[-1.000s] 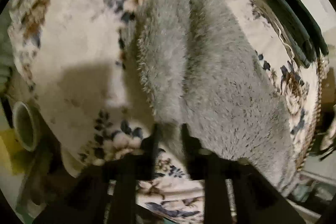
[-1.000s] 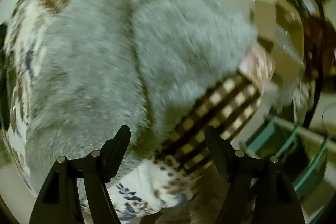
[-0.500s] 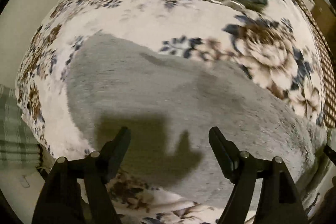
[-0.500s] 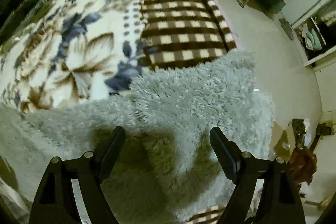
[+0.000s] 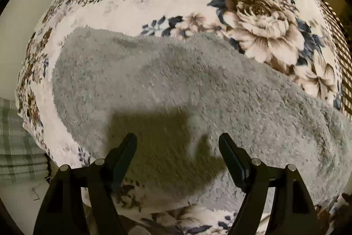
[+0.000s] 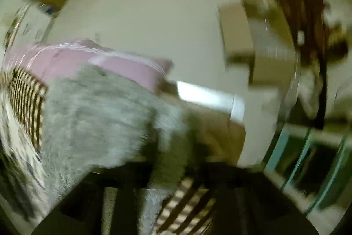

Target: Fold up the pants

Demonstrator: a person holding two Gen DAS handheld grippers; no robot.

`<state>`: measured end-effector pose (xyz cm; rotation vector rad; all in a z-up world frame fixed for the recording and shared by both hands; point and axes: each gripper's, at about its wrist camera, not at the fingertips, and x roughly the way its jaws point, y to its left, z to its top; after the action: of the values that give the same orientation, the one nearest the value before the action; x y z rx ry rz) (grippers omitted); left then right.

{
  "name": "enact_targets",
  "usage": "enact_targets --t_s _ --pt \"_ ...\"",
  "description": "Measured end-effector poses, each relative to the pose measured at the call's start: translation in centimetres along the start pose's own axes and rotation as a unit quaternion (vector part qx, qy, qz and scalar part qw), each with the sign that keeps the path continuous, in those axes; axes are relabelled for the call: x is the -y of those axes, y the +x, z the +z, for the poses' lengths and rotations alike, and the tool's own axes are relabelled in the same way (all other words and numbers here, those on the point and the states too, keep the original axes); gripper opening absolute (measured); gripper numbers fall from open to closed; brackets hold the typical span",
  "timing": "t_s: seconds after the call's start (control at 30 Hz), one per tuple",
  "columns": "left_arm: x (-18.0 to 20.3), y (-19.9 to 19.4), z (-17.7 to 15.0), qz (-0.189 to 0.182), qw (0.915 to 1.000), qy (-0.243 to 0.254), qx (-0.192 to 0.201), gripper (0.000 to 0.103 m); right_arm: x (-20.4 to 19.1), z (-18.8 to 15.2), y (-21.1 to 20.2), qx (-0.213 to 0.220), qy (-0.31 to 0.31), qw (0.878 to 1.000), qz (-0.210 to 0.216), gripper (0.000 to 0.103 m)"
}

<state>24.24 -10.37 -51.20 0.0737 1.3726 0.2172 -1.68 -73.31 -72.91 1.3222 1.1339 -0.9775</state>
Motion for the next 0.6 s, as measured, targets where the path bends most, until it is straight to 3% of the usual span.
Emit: enact_targets --t_s 0.03,0.23,0.33,0.37,0.4,0.43,0.47,0.6 --pt "0.0 -0.2 -0.2 -0.001 1.0 -0.001 0.001 0.076 0.5 -0.4 0.2 -0.012 0.01 0.999 0.038 0.073" --pt "-1.9 0.2 -1.7 -0.009 0.9995 -0.023 -0.021 0.076 -0.7 -2.6 1.7 -0.045 0.007 0.988 0.147 0.073" --pt "-3.4 0.9 -2.0 -0.014 0.9984 -0.045 -0.032 0.076 -2.6 -3.5 2.8 -0.03 -0.001 0.987 0.159 0.072" --pt "-3.8 1.2 -2.0 -0.015 0.9981 -0.049 -0.033 0.076 -3.2 -3.6 3.2 -0.023 -0.005 0.987 0.158 0.063" --pt "-4.3 1.5 -2.0 -0.014 0.998 -0.051 -0.035 0.076 -4.0 -3.7 3.4 -0.015 -0.016 0.988 0.152 0.029" --pt "-4.6 1.6 -1.9 -0.013 0.9979 -0.052 -0.036 0.076 -4.7 -4.1 3.1 -0.007 -0.034 0.991 0.13 0.011" --pt "-5.0 1.6 -1.9 -0.012 0.9978 -0.055 -0.035 0.076 -5.4 -4.2 2.9 0.006 -0.049 0.992 0.112 0.006" --pt "-6.7 1.4 -1.6 -0.012 0.997 -0.073 -0.025 0.076 -6.7 -5.0 -1.3 0.074 -0.093 0.99 0.077 0.005"
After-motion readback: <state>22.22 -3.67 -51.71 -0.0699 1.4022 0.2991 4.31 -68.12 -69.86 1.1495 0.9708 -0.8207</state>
